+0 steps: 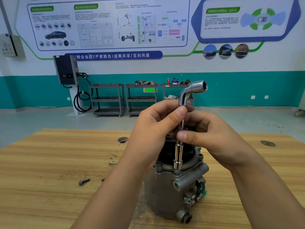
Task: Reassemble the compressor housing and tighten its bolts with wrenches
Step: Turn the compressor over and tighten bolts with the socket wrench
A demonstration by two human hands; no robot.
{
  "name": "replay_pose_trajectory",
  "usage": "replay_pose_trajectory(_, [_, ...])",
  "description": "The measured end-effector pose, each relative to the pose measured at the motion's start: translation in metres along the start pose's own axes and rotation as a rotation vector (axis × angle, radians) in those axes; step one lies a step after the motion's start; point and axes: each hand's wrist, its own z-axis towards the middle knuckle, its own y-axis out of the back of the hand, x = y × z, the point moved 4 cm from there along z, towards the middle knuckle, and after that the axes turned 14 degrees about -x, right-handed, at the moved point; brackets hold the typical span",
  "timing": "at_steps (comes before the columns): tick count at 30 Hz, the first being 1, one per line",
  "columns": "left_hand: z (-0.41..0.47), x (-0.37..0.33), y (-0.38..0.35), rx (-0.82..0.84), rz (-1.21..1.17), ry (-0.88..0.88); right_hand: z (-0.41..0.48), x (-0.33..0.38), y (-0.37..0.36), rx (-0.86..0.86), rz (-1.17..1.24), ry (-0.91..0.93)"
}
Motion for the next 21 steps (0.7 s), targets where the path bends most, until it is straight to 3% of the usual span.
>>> replay_pose_trajectory(10, [-0.0026, -0.0024, -0.0011, 0.025, -0.016, 0.047, -0.0009, 0.0008, -0.0012, 0.034, 0.118, -0.027])
replay_pose_trajectory(21, [-0.0010, -0.0010, -0.0005, -0.032, -0.009, 0.018, -0.0001, -0.0028, 0.0012, -0.023, -0.007, -0.012])
